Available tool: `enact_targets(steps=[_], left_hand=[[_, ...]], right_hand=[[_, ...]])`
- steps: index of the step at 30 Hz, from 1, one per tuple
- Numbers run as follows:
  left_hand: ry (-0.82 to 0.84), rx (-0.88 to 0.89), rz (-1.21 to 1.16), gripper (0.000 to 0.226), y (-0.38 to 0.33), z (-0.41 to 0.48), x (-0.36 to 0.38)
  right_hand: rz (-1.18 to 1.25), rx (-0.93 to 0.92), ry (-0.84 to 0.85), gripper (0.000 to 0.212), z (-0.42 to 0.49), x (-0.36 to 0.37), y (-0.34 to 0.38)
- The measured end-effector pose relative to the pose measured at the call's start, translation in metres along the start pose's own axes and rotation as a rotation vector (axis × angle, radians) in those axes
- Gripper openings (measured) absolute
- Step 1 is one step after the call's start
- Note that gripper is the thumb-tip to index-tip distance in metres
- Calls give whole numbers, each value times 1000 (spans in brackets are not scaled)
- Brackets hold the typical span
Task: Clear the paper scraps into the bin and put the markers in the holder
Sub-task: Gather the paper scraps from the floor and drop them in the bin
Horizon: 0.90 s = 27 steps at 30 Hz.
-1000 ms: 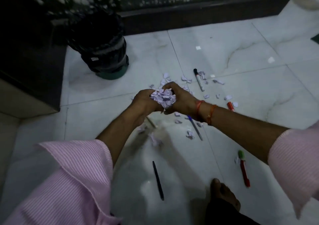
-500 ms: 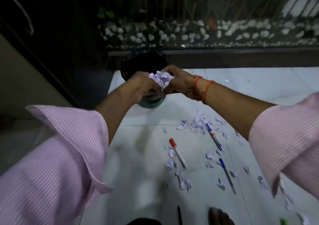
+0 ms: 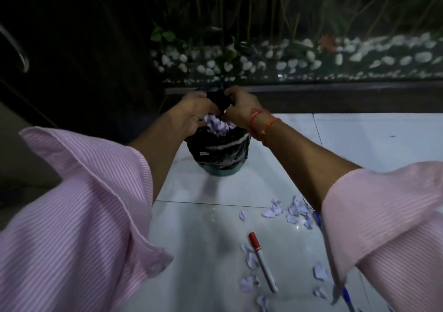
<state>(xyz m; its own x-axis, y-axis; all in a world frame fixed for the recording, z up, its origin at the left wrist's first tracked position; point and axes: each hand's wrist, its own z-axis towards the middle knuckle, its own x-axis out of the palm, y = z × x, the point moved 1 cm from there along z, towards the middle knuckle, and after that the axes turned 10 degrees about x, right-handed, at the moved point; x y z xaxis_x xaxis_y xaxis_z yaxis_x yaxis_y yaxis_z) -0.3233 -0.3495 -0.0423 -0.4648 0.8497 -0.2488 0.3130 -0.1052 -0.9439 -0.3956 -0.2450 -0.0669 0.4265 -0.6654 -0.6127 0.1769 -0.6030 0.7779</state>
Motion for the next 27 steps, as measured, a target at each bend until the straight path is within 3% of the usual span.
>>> enact_targets(steps=[3,6,10,16,20,24,27], left_hand=[[-83,21,-42,60,3,-6,-2],[-146,72,-116,52,10,-31,-6],[-139,81,-222,42,35,-75,-5],[75,-112,-212,31,112,-156,31],[223,-266,-16,27,179,-196,49],[453,-137,488,44,227,-212,54],[545,-51,654,62,240,-214,58]], right_hand=[[1,-45,-122,45,-6,-6,-13],[213,41,-191,33,-20,-8,-34],[300,133,-90,28,-69,-3,-66],[172,259,120,28,-168,16,-143],[-58,236,237,26,-223,39,-194],[-378,178,347,21,-253,69,-237],[-465,164,336,25,-267,89,-249]])
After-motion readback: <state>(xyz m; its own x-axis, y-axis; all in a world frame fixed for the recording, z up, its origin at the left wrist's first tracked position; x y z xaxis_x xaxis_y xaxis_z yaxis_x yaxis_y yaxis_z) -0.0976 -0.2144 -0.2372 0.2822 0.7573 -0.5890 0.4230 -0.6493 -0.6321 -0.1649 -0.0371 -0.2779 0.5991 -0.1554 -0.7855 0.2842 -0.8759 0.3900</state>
